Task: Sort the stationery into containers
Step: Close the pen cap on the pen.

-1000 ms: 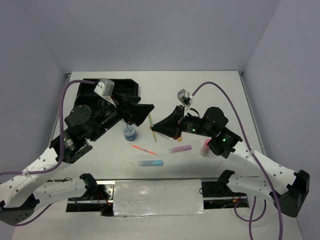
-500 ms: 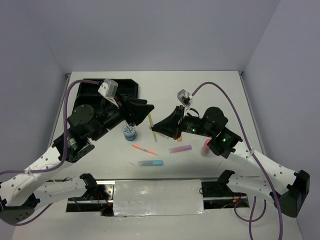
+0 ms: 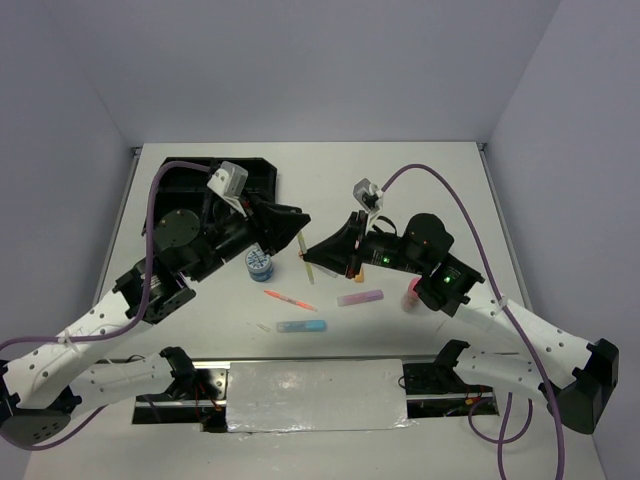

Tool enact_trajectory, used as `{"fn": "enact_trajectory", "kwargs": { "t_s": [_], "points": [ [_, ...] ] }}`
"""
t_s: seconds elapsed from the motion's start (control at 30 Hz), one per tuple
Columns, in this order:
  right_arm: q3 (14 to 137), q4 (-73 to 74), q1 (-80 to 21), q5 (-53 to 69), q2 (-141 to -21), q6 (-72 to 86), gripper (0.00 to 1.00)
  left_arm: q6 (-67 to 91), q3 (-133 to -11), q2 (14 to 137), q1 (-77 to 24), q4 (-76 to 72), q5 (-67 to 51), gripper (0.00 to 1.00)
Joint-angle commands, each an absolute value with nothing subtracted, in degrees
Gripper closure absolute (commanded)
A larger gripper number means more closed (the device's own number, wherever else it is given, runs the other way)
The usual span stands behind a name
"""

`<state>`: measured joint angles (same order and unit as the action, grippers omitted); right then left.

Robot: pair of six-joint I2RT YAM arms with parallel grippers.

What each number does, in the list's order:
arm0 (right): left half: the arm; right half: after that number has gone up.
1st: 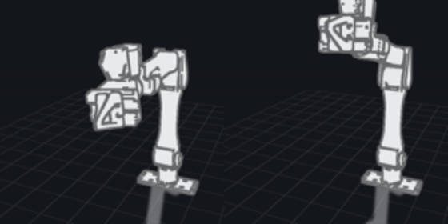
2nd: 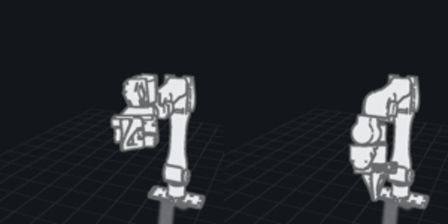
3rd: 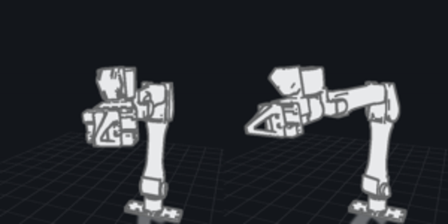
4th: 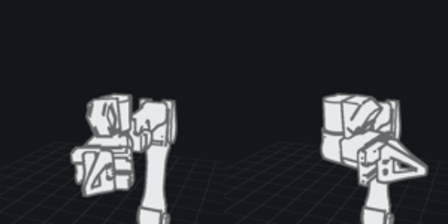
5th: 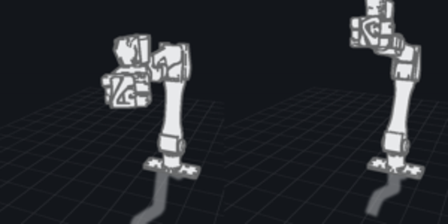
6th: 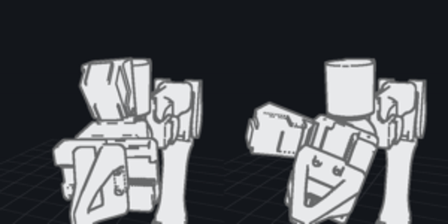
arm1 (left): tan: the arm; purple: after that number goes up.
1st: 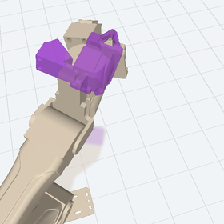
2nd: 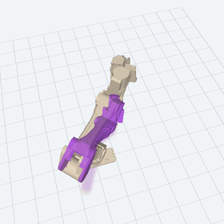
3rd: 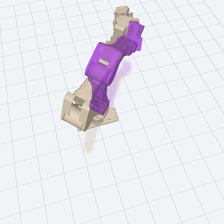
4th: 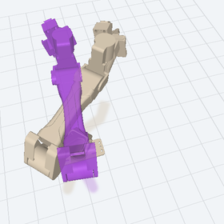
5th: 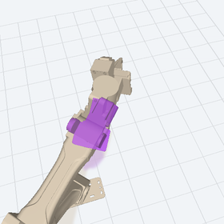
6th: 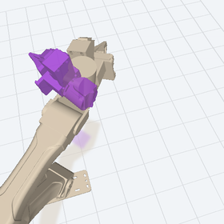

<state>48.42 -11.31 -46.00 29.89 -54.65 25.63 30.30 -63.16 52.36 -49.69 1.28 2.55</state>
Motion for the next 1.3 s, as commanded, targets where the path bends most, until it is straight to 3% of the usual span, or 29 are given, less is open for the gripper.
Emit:
{"fn": "enact_trajectory", "kwargs": {
  "t_s": [0.0, 0.03, 0.07, 0.13, 0.17, 0.2, 0.7, 1.27],
  "points": [
    [50.6, -12.0, -46.6, 28.5, -54.2, 24.6, 1.00, 30.4, -62.6, 51.4, -49.8, -1.4, 1.4, 0.60],
    [50.7, -12.0, -46.4, 28.4, -54.2, 24.6, 1.00, 30.3, -62.4, 51.4, -49.7, -1.3, 1.4, 0.63],
    [50.9, -12.0, -46.6, 28.5, -54.3, 24.5, 1.00, 30.4, -62.3, 51.4, -49.8, -1.1, 1.4, 0.74],
    [51.0, -12.0, -46.6, 28.4, -54.4, 24.4, 1.00, 30.5, -62.6, 51.7, -49.8, -0.6, 1.1, 0.85],
    [51.0, -12.0, -46.4, 28.3, -54.4, 24.4, 1.00, 30.6, -62.7, 51.9, -49.7, -0.5, 0.8, 0.97],
    [51.2, -12.0, -46.5, 28.1, -54.5, 24.3, 1.00, 30.7, -63.0, 52.0, -49.8, -0.4, 0.6, 1.00],
    [56.4, -10.9, -44.0, 26.5, -53.3, 22.8, 1.00, 33.3, -59.4, 53.3, -49.7, -3.7, -3.9, 1.00],
    [58.9, -22.0, -40.3, 32.9, -54.9, 33.0, 1.00, 34.5, -55.2, 52.6, -49.8, -5.9, -3.3, 1.00]
  ]
}}
